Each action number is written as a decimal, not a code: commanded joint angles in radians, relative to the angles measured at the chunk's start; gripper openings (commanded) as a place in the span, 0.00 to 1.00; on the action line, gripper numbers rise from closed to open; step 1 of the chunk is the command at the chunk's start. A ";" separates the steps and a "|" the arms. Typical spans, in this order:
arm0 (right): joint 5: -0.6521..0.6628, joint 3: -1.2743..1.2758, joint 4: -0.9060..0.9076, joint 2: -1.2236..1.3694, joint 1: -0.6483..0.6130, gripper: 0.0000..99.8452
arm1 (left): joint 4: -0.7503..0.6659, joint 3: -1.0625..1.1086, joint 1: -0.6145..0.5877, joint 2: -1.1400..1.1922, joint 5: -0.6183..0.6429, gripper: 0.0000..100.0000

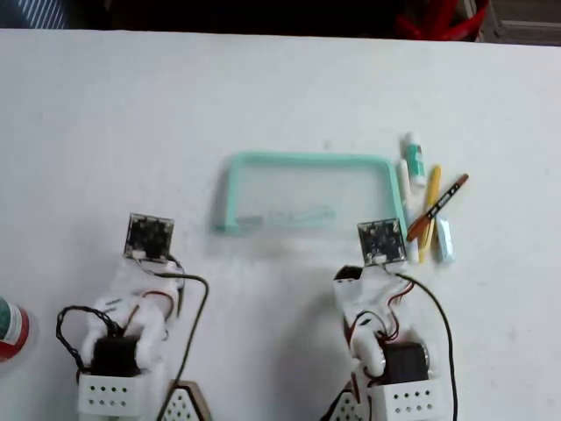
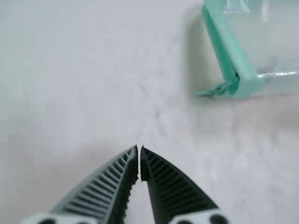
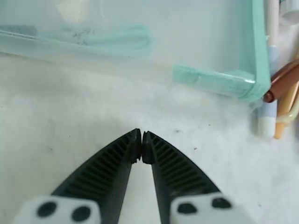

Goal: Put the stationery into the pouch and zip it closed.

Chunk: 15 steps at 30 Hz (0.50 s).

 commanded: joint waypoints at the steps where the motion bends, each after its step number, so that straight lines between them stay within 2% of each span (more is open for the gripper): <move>1: -0.006 0.008 -0.013 -0.004 0.008 0.02 | 0.127 -0.003 0.010 -0.005 0.008 0.03; 3: -0.006 0.008 -0.013 -0.004 0.008 0.02 | 0.184 -0.003 0.010 -0.005 0.008 0.03; 15: -0.006 0.008 -0.013 -0.004 0.008 0.02 | 0.186 -0.003 0.010 -0.005 0.008 0.03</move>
